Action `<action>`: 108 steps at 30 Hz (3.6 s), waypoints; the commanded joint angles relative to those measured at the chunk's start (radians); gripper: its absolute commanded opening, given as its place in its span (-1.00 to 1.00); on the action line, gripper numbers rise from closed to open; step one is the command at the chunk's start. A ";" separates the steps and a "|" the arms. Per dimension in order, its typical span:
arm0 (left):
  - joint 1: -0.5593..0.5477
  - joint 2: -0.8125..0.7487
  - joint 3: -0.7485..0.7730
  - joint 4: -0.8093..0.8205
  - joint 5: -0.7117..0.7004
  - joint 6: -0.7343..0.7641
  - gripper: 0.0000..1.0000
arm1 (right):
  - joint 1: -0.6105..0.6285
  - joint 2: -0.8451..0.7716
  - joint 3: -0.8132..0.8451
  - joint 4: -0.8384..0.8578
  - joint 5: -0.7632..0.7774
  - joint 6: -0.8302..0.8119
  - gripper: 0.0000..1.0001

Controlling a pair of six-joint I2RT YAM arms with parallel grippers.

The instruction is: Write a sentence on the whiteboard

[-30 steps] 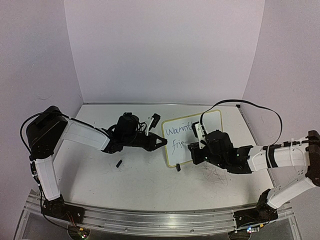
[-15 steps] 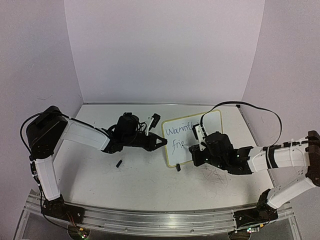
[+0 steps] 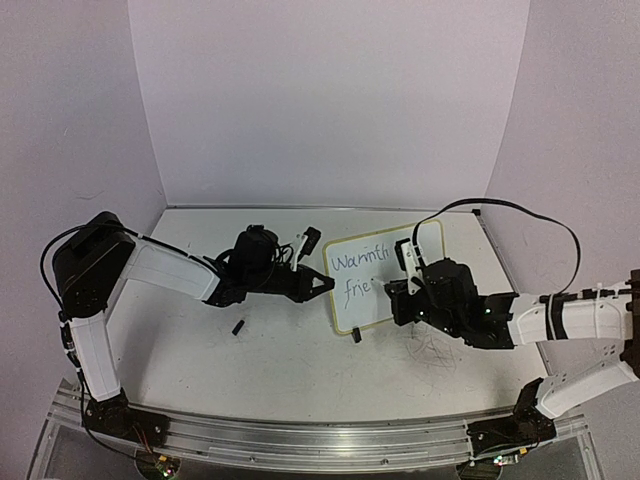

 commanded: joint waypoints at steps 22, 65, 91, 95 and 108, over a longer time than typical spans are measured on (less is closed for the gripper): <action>-0.016 0.015 -0.004 -0.120 -0.001 0.038 -1.00 | -0.009 0.054 0.010 0.019 0.034 0.008 -1.00; -0.016 0.018 -0.003 -0.121 0.000 0.039 -1.00 | -0.021 0.078 0.044 0.060 0.010 -0.012 -1.00; -0.016 0.012 -0.010 -0.122 -0.004 0.042 -1.00 | -0.021 0.070 -0.004 -0.015 -0.026 0.034 -1.00; -0.016 0.013 -0.008 -0.123 -0.004 0.042 -1.00 | -0.021 0.067 -0.012 -0.022 -0.031 0.041 -1.00; -0.015 0.016 -0.003 -0.125 0.000 0.041 -1.00 | -0.021 0.062 0.010 0.029 -0.017 0.040 -1.00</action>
